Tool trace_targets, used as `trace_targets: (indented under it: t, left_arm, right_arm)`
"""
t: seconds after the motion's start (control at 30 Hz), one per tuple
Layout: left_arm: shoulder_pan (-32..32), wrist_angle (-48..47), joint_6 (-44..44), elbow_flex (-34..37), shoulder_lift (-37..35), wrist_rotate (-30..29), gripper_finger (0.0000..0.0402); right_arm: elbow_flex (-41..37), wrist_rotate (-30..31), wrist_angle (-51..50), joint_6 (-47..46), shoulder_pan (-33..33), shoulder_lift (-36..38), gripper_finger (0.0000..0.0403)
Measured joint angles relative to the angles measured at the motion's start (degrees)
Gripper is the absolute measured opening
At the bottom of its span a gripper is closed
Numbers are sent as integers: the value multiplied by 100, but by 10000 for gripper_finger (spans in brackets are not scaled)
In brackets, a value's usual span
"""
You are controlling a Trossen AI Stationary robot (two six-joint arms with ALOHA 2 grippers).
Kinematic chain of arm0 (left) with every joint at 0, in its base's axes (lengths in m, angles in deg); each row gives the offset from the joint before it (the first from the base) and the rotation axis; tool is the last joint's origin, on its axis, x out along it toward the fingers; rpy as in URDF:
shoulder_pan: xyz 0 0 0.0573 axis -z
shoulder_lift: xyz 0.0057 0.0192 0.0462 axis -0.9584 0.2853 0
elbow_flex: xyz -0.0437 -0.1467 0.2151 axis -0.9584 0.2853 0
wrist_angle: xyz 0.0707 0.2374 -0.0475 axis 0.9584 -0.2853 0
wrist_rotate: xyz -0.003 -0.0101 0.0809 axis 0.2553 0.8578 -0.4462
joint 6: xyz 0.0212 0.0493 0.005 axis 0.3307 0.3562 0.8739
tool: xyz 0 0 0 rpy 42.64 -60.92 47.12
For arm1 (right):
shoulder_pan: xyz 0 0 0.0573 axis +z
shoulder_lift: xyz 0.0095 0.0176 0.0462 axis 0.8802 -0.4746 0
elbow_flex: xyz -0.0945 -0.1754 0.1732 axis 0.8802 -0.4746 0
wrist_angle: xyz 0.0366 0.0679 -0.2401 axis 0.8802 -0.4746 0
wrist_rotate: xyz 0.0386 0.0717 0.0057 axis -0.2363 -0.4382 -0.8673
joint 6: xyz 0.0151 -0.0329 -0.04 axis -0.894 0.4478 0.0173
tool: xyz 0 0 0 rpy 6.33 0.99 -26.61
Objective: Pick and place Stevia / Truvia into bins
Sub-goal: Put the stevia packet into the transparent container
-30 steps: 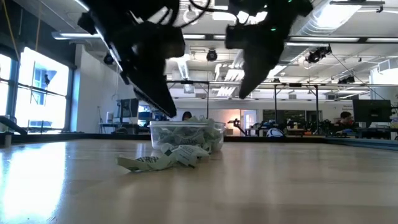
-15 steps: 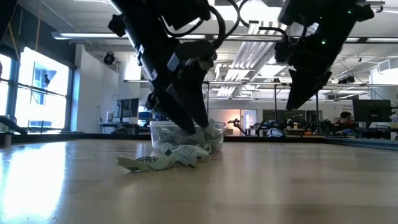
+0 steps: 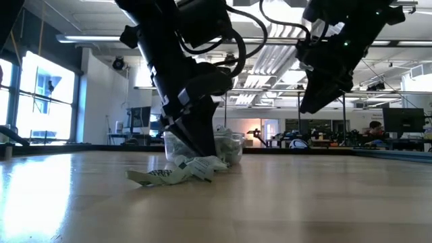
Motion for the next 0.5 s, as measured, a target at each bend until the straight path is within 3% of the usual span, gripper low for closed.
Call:
trace_targets:
  t: [0.2, 0.5]
  left_arm:
    - [-1, -73, 413, 0, -39, 255, 23]
    - [-4, -585, 456, 7, -542, 807, 22]
  right_arm:
    - [0, -55, 83, 53, -110, 0, 261]
    - [0, -3, 226, 29, -145, 0, 261]
